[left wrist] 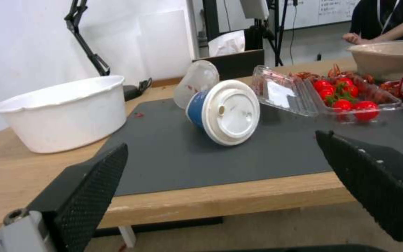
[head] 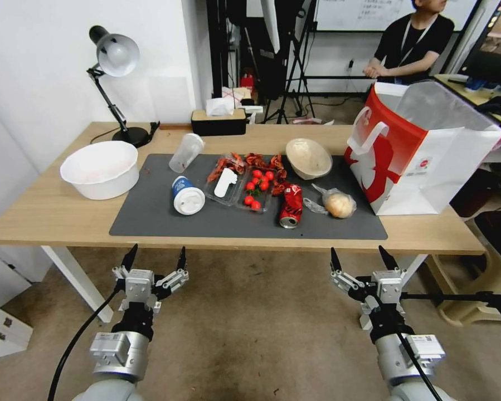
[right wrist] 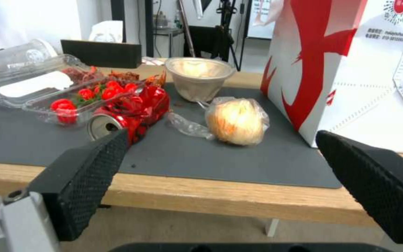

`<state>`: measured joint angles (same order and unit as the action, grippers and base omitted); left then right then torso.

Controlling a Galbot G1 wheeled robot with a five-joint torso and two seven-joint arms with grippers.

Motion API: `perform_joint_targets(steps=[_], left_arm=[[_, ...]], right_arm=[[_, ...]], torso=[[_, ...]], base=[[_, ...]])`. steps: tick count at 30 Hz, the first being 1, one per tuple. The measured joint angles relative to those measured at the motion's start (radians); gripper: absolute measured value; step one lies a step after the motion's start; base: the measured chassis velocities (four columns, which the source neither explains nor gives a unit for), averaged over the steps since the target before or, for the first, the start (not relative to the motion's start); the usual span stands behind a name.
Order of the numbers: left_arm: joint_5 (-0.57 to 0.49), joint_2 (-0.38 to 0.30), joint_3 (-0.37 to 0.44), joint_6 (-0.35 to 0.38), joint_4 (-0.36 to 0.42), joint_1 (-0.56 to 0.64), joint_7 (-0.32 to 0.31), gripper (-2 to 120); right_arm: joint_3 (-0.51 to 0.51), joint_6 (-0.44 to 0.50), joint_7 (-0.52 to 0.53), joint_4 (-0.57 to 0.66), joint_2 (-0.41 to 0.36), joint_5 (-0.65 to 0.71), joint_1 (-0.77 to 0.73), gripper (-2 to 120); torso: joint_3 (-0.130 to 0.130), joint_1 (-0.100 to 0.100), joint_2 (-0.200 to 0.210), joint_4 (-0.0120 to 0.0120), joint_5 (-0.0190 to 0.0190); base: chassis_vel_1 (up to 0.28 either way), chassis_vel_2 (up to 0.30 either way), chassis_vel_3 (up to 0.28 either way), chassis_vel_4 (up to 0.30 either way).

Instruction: Pick up the trash from the table and place it into the takeout bag.

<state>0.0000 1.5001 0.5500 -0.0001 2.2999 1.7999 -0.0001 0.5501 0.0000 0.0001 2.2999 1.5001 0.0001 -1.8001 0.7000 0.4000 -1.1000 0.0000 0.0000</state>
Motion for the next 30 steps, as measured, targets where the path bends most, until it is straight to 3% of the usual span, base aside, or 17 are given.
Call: perform_joint_targets(steps=[30], left_arm=[[0.000,0.000,0.000,0.000,0.000,0.000,0.000,100]], right_arm=[[0.000,0.000,0.000,0.000,0.000,0.000,0.000,100]], torso=[[0.000,0.000,0.000,0.0000,0.0000]], base=[[0.000,0.000,0.000,0.000]])
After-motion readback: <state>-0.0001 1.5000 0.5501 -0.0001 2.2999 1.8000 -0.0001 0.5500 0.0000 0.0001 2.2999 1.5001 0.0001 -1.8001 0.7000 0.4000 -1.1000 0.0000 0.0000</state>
